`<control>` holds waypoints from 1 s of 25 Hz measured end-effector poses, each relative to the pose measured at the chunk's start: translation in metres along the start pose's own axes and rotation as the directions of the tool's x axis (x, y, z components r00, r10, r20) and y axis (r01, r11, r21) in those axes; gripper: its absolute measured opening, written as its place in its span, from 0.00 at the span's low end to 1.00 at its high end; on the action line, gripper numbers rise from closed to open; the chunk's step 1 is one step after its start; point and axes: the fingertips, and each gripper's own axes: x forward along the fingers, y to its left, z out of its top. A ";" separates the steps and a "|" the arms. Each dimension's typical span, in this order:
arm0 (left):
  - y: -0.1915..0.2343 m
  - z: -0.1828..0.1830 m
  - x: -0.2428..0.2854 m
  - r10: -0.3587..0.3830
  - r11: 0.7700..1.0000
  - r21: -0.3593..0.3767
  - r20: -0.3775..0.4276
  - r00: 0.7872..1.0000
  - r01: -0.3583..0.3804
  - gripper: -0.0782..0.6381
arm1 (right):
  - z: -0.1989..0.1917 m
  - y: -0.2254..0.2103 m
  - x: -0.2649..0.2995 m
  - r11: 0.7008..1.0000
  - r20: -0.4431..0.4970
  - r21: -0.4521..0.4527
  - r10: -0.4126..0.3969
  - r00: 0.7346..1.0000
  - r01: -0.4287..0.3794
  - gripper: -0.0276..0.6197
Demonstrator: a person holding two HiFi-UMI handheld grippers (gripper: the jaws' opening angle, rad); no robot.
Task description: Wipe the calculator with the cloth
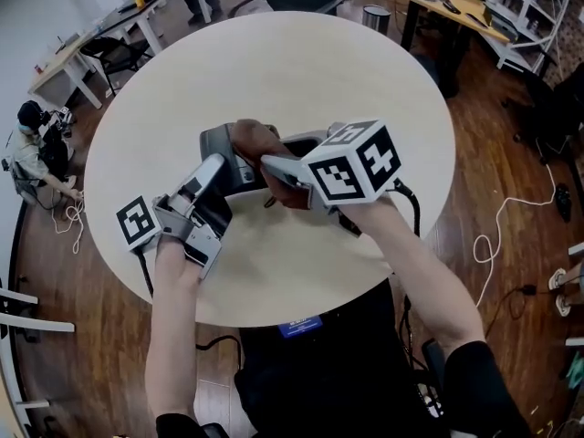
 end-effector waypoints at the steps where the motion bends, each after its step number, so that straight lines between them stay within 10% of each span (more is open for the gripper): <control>1: 0.001 0.000 -0.001 0.003 1.000 0.000 0.003 1.000 -0.003 0.22 | -0.007 -0.004 0.003 0.999 -0.034 -0.027 -0.032 0.999 0.031 0.20; 11: 0.000 0.002 0.001 0.004 1.000 0.006 0.001 1.000 -0.004 0.22 | -0.030 -0.058 -0.008 0.945 -0.166 -0.204 -0.293 0.942 0.258 0.19; 18: 0.000 0.002 0.001 -0.002 1.000 0.008 0.004 1.000 0.002 0.22 | 0.008 0.006 -0.005 0.981 -0.019 -0.181 -0.080 0.997 0.075 0.20; 25: 0.001 0.001 0.002 -0.007 1.000 -0.002 0.006 1.000 0.007 0.22 | -0.026 -0.019 0.003 0.974 -0.121 -0.176 -0.164 0.979 0.141 0.20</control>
